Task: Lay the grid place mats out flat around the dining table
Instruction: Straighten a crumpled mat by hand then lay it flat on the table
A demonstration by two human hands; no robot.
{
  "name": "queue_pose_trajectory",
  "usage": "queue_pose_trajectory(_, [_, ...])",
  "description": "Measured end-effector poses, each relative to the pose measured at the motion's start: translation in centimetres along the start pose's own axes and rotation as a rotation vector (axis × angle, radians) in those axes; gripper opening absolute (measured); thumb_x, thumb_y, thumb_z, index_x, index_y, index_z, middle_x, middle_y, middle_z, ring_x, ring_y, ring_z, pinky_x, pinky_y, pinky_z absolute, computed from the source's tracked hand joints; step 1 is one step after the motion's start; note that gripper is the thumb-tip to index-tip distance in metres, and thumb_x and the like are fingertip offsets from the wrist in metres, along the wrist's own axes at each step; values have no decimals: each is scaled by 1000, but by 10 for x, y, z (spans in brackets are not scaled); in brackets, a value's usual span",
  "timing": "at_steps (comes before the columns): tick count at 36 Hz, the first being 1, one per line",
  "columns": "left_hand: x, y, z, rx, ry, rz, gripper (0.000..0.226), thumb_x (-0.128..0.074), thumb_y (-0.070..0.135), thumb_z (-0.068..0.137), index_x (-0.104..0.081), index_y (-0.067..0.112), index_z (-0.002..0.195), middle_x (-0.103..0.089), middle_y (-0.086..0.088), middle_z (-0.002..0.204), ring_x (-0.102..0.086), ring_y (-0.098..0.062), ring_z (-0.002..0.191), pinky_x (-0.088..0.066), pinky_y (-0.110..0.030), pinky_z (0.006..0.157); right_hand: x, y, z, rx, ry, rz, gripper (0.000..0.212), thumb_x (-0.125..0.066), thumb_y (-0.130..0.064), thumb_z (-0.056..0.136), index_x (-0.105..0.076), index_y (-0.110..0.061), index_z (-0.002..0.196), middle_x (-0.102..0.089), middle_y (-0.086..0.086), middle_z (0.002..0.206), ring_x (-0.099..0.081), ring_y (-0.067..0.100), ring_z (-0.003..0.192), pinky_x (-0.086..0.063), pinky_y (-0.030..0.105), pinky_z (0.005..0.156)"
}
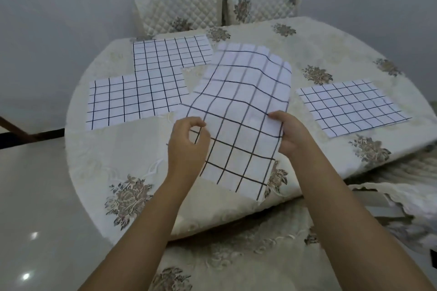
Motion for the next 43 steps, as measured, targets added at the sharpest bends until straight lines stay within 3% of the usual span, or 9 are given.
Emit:
queue_pose_trajectory(6, [-10,-69,0,416,-33,154,25,-52,17,87,-49,13,112,-52,-8,114,-51,-19,91,-36,-28,73,55,50,18,-123,299,87,25,-47,-6,94,-52,1,117,-60,17,110,-58,34,107,-47,47,80])
queue_pose_trajectory(13, [-29,-115,-35,1081,-279,-72,24,-47,25,94,-50,3,104,-61,-10,79,-60,-20,67,-42,-30,60,77,94,25,-259,443,118,16,-38,-2,94,-45,-1,109,-54,21,122,-57,37,103,-50,47,78])
queue_pose_trajectory(15, [-33,-113,-40,1114,-372,-60,30,-45,27,96,-48,1,110,-66,-11,85,-65,-22,75,-47,-34,68,75,95,25,-294,409,75,16,-36,-4,95,-43,-1,109,-52,23,127,-57,36,90,-48,49,72])
queue_pose_trajectory(19, [-42,-105,-47,1158,-537,-48,36,-46,39,94,-48,5,108,-69,-12,85,-67,-23,75,-49,-35,76,71,98,25,-351,346,60,15,-31,-3,97,-43,1,90,-48,27,132,-48,41,120,-42,54,91])
queue_pose_trajectory(27, [-55,-105,-56,1152,-387,-210,11,-48,5,94,-48,2,105,-63,-8,81,-63,-13,65,-49,-20,45,72,101,21,-374,313,40,24,-29,-1,96,-37,-6,74,-50,22,91,-45,43,123,-40,54,94])
queue_pose_trajectory(31, [-43,-102,-54,1057,-356,-182,10,-50,0,92,-49,7,84,-62,-7,75,-64,-7,49,-42,-23,47,79,91,19,-314,338,79,23,-29,0,95,-38,-5,75,-48,24,108,-48,41,116,-38,56,100])
queue_pose_trajectory(35, [-30,-94,-46,790,-322,139,12,-56,4,86,-48,11,80,-56,-7,74,-54,-18,61,-39,-31,60,82,81,15,-236,370,85,24,-31,1,94,-37,-6,72,-49,19,81,-53,34,76,-40,54,100])
queue_pose_trajectory(39, [-27,-70,-45,252,-375,690,59,-58,33,87,-32,11,135,-43,-10,131,-43,-27,119,-38,-36,93,76,69,3,-156,362,104,25,-33,1,93,-37,-7,70,-49,15,75,-54,29,68,-53,45,64])
queue_pose_trajectory(43, [-55,-39,-51,-227,-484,732,74,-61,46,78,-41,5,135,-46,-12,135,-42,-30,127,-33,-43,103,66,55,-17,-65,327,142,26,-36,-2,95,-38,-8,69,-52,14,73,-59,27,60,-52,32,36])
Point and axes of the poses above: each hand's wrist, its own z-axis towards the middle knuckle, its own x-axis out of the back of the hand, y = z × x, the point moved 2 cm from there along z, towards the middle knuckle
